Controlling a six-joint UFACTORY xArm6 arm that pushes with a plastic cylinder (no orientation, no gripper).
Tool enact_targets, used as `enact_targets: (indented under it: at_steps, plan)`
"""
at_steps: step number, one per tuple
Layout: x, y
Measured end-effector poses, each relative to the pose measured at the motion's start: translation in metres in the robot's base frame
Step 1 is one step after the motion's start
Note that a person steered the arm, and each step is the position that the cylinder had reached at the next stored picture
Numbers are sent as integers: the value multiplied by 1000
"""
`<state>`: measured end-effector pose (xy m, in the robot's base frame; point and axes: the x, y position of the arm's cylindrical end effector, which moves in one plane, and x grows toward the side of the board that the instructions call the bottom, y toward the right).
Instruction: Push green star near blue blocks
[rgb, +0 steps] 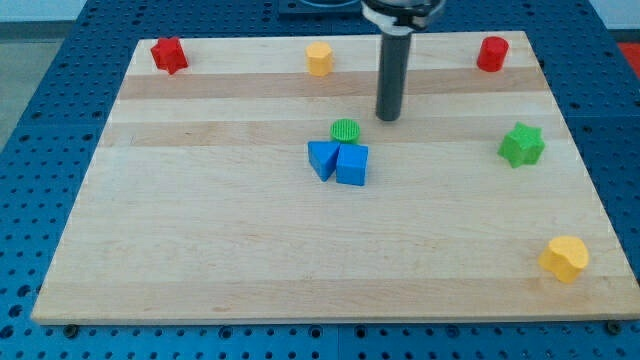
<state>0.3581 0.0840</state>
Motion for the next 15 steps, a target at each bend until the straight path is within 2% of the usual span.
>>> enact_targets:
  at_steps: [3, 7, 11, 15]
  plan:
    - [0, 77]
    - [6, 147]
    - [65, 188]
    - [69, 182]
